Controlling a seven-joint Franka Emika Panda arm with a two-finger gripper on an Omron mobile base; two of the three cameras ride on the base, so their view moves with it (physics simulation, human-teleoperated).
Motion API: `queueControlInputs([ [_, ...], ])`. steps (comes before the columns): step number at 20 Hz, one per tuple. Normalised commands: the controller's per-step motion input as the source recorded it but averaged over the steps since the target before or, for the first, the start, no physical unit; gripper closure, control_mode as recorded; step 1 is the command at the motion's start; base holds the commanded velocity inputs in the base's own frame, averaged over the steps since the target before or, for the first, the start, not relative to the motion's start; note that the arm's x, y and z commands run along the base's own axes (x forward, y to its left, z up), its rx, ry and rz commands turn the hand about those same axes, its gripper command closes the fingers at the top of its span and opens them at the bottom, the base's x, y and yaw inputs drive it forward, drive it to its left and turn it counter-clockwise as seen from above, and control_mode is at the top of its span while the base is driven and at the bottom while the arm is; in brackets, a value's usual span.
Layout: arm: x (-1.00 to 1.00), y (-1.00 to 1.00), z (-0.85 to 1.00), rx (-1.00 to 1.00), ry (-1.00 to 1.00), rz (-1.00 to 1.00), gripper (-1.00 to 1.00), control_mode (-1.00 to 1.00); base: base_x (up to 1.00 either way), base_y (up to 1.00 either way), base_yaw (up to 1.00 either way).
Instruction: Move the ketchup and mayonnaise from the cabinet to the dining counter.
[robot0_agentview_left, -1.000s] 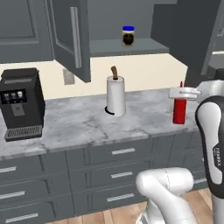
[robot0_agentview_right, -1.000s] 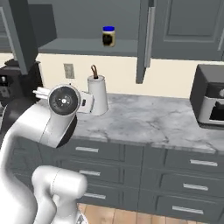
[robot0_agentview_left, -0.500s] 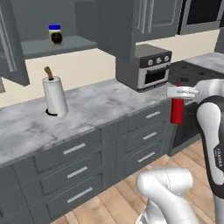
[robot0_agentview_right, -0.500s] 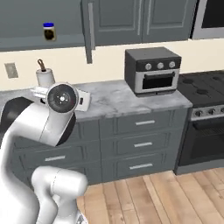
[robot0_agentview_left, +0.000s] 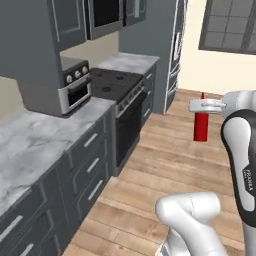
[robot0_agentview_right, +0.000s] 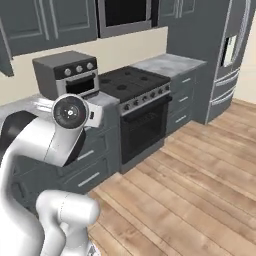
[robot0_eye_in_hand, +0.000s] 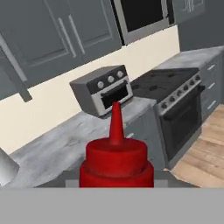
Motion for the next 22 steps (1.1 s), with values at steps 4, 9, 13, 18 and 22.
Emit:
queueControlInputs([
  [4,0.00,0.00,0.00,0.00,0.00,0.00,1.00,1.00,0.01,-0.42,-0.86],
  [9,0.00,0.00,0.00,0.00,0.00,0.00,1.00,1.00,0.04,-0.39,-0.83],
  [13,0.00,0.00,0.00,0.00,0.00,0.00,1.00,1.00,0.02,-0.42,-0.80],
  [18,0.00,0.00,0.00,0.00,0.00,0.00,1.00,1.00,0.00,-0.41,-0.78],
  [22,0.00,0.00,0.00,0.00,0.00,0.00,1.00,1.00,0.00,-0.39,-0.77],
])
